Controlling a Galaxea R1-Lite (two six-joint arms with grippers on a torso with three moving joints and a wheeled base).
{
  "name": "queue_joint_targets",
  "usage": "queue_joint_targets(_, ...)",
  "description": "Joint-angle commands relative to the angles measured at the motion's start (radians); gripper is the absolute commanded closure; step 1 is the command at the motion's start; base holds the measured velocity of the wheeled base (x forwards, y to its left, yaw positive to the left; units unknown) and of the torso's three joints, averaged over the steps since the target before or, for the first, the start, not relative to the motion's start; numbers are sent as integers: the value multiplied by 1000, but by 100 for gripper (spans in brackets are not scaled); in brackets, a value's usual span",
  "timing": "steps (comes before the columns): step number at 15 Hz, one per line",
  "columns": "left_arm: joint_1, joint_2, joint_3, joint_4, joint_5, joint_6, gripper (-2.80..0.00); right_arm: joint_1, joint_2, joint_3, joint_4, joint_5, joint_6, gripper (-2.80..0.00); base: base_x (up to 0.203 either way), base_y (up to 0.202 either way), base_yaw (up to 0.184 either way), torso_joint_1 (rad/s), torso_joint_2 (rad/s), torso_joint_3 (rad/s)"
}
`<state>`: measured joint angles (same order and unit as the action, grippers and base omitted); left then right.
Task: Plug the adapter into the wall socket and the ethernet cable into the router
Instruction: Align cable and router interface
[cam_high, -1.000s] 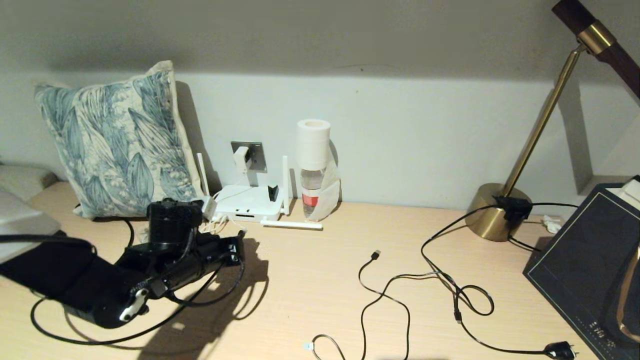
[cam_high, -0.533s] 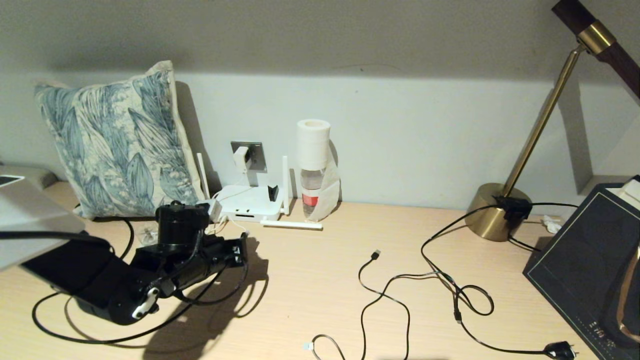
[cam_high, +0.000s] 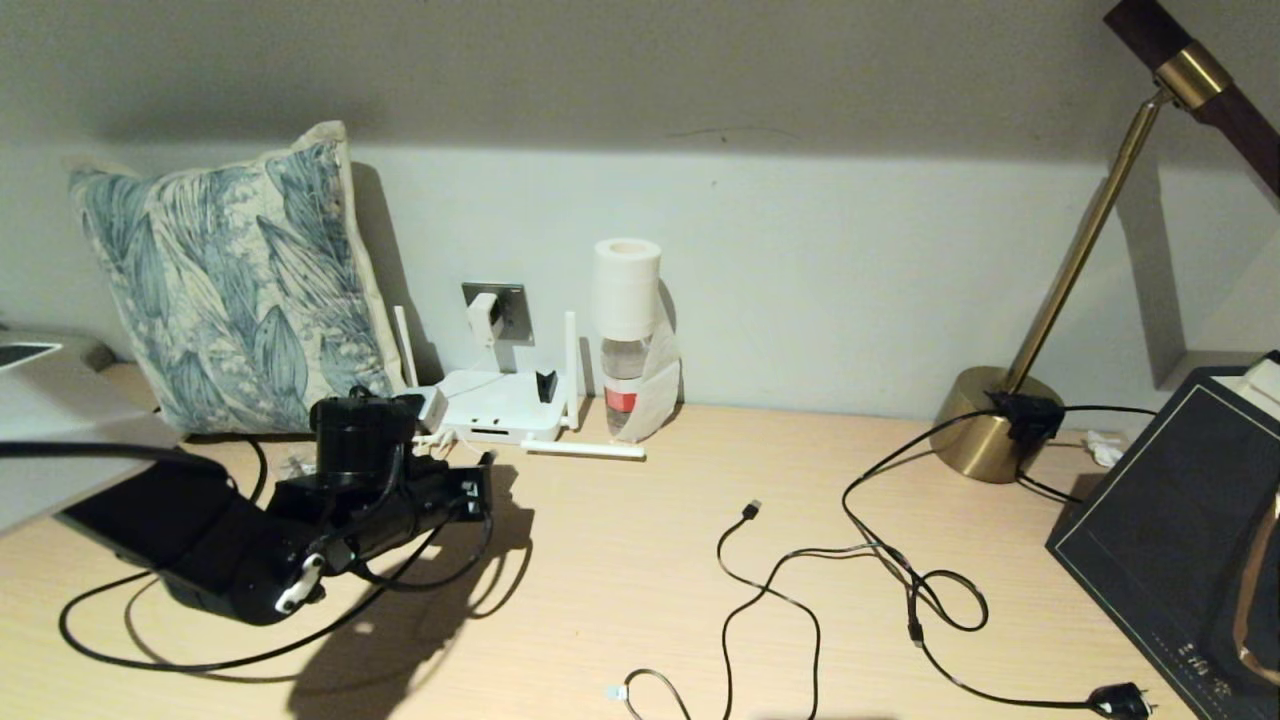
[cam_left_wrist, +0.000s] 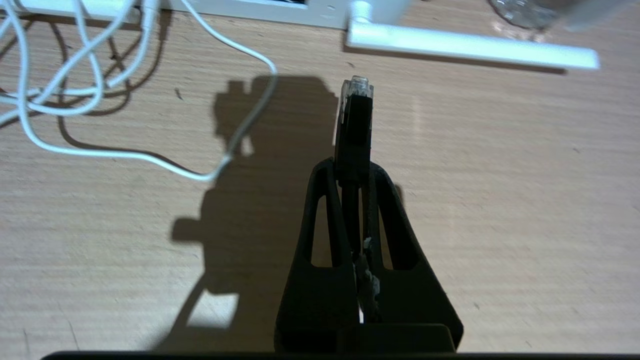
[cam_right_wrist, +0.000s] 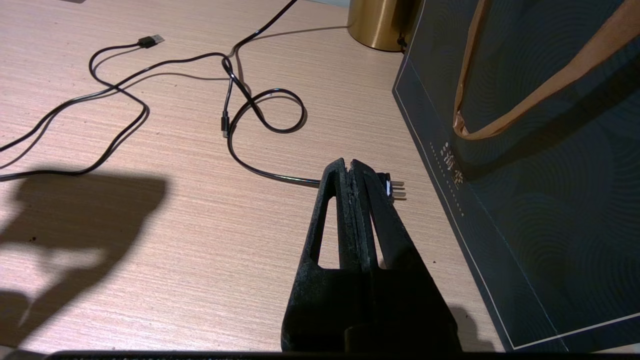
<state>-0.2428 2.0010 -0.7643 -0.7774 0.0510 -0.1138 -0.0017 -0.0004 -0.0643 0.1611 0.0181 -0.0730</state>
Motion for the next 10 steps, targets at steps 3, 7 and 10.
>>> queue_joint_targets(3, 43, 87, -76, -6, -26, -1, 0, 0, 2, 0, 0, 0, -1, 0, 0, 0, 0, 0, 0, 0)
queue_joint_targets(7, 69, 146, -130, -6, -40, -1, 0, 0, 2, 0, 2, 0, -1, 0, 0, 0, 0, 0, 0, 0)
queue_joint_targets(10, 77, 186, -181, -6, -39, -3, 0, 0, 2, 0, 2, 0, -1, 0, 0, 0, 0, 0, 0, 0)
